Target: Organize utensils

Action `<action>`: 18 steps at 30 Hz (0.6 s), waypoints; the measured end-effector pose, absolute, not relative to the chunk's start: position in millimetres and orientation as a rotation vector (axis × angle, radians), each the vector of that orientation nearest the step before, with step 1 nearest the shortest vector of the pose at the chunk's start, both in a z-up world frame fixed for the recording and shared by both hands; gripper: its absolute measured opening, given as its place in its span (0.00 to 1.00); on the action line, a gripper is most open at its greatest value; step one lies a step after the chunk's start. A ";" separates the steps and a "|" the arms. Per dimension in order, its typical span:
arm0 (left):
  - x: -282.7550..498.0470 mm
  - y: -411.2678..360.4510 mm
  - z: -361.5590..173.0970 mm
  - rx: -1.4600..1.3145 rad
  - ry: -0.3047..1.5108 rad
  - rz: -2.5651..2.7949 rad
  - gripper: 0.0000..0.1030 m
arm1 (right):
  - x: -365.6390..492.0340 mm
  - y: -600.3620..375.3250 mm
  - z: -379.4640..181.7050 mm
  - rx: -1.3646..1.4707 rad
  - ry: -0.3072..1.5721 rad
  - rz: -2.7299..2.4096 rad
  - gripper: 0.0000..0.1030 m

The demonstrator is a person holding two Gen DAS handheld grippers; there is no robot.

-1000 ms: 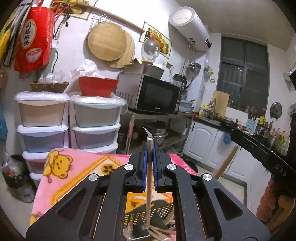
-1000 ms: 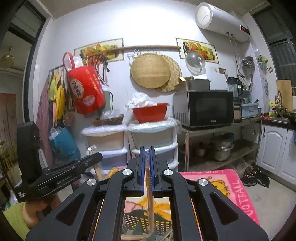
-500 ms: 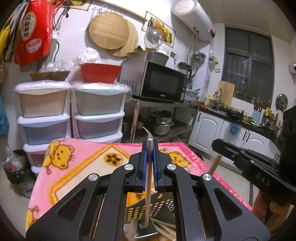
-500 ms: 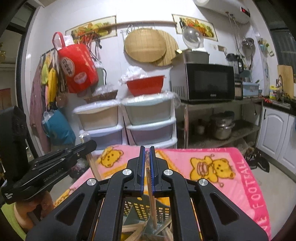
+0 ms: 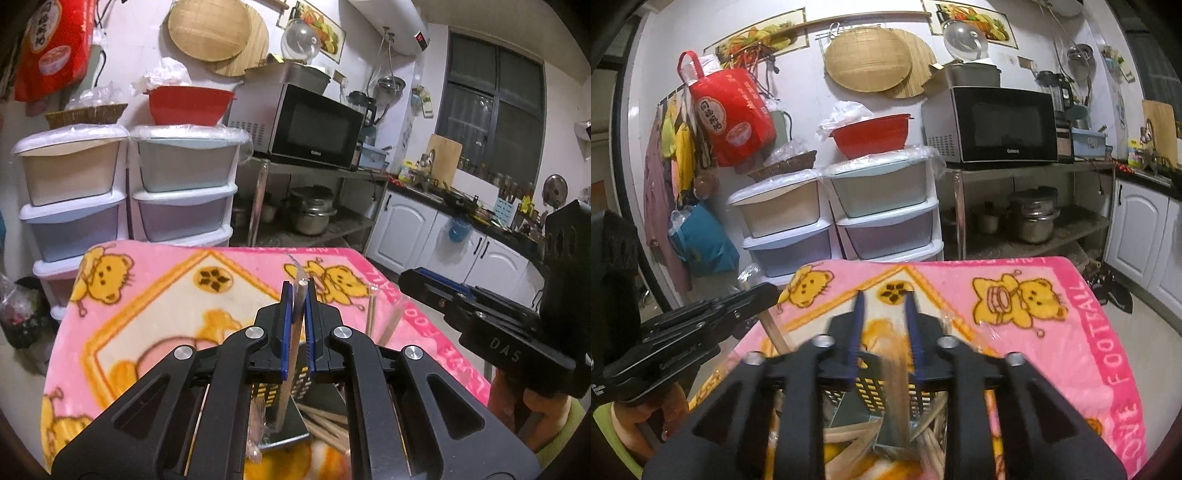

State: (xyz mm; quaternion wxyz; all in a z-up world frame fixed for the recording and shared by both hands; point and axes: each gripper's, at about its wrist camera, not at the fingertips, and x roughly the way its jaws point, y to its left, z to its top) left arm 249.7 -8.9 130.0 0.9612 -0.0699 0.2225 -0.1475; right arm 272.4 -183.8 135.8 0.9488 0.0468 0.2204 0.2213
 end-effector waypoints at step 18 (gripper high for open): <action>213.9 10.6 136.7 -0.202 0.461 -0.283 0.89 | 235.8 -209.4 130.1 0.072 0.462 0.424 0.55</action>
